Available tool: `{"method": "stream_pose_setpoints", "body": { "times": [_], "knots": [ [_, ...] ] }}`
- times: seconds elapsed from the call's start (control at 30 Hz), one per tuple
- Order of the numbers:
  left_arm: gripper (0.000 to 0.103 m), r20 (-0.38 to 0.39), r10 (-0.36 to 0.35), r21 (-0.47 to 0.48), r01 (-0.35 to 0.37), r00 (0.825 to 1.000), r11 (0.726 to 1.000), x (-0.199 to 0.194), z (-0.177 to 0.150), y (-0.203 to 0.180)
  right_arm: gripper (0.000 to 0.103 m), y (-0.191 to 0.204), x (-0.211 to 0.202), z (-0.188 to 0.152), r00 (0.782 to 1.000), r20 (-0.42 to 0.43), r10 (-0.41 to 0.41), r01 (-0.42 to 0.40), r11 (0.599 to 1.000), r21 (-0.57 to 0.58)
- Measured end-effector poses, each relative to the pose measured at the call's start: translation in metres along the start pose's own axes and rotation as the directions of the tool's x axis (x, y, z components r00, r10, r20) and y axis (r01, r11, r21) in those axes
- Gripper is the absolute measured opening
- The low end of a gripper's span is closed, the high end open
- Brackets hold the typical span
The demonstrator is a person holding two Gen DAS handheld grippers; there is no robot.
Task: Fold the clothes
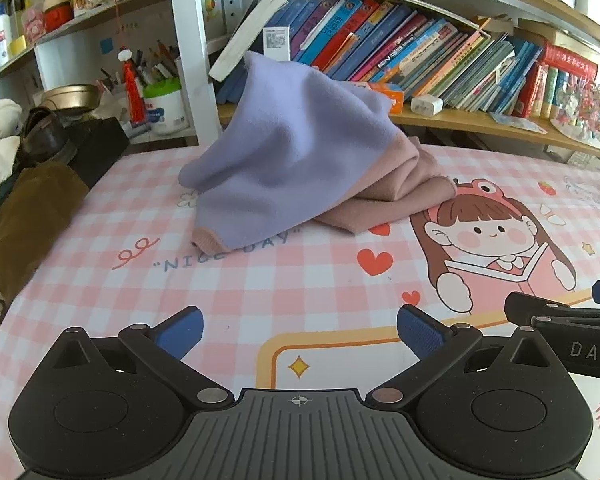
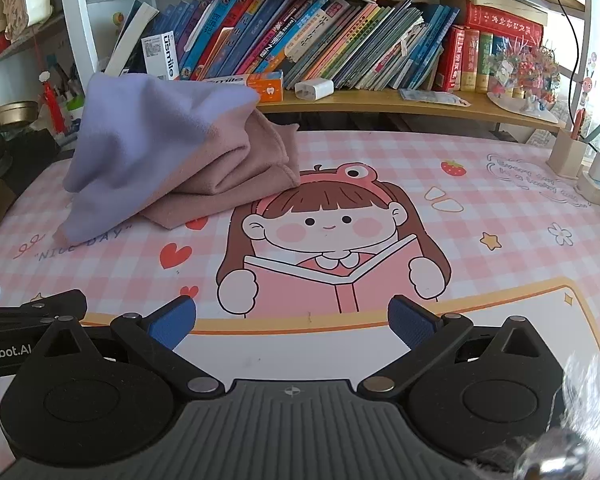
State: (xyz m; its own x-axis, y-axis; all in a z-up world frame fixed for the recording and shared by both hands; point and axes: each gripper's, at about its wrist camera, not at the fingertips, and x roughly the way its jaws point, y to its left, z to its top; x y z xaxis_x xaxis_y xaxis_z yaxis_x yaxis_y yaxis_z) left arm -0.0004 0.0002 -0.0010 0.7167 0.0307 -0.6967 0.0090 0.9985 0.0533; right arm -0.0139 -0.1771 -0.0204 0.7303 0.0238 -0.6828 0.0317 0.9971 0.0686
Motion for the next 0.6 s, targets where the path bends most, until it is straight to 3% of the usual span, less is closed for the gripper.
{"method": "stream_pose_setpoints", "body": {
  "times": [0.6],
  "knots": [
    [0.103, -0.012, 0.014, 0.001, -0.014, 1.0, 1.0, 0.0058, -0.0051, -0.0004, 0.103, 0.0008, 0.0037, 0.0008, 1.0, -0.006, 0.005, -0.005, 1.0, -0.003]
  ]
}}
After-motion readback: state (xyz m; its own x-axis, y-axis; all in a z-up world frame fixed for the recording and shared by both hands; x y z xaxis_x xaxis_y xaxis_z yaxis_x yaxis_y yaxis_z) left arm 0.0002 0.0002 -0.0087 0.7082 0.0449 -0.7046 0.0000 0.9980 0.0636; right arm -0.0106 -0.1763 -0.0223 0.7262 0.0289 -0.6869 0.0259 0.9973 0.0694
